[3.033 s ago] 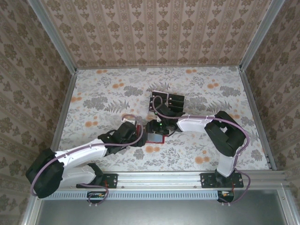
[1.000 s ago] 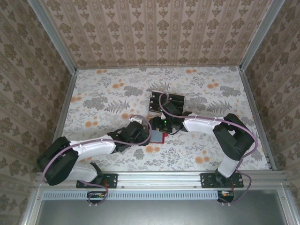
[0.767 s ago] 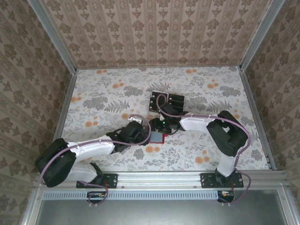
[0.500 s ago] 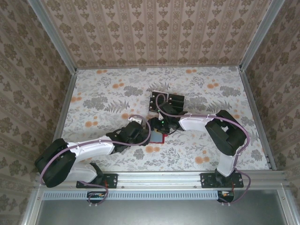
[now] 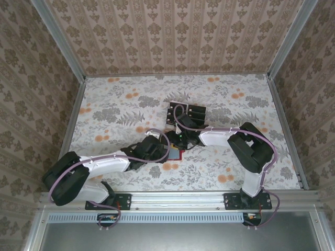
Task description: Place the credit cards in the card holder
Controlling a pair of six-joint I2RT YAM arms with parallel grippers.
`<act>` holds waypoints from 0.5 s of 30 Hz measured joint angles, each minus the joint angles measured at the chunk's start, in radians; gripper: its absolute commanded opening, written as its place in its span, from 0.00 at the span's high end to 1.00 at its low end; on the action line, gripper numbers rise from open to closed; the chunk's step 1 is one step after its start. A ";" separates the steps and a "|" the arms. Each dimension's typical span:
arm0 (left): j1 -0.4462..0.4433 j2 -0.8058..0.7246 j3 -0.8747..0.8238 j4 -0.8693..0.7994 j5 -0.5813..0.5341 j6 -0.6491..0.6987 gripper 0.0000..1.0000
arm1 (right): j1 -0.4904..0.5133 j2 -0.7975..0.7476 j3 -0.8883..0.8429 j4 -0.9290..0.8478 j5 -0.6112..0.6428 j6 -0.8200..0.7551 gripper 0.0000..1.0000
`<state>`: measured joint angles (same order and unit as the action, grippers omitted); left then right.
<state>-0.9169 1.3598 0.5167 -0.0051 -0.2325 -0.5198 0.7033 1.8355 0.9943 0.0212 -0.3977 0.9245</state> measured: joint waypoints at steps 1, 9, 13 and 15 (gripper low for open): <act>0.000 0.008 0.000 0.000 0.000 0.000 0.00 | 0.000 0.000 0.000 0.000 0.000 0.000 0.36; 0.000 0.047 0.000 0.016 -0.002 0.000 0.00 | 0.000 0.000 0.000 0.000 0.000 0.003 0.36; 0.000 0.053 0.000 0.021 -0.005 -0.001 0.00 | 0.000 -0.013 0.000 -0.010 0.004 -0.002 0.36; 0.000 0.053 -0.001 0.022 -0.007 -0.003 0.00 | 0.000 -0.042 0.000 -0.033 0.018 -0.008 0.36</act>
<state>-0.9169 1.4128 0.5159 0.0166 -0.2398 -0.5232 0.7029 1.7939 0.9939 -0.0116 -0.3801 0.9161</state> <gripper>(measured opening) 0.997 0.642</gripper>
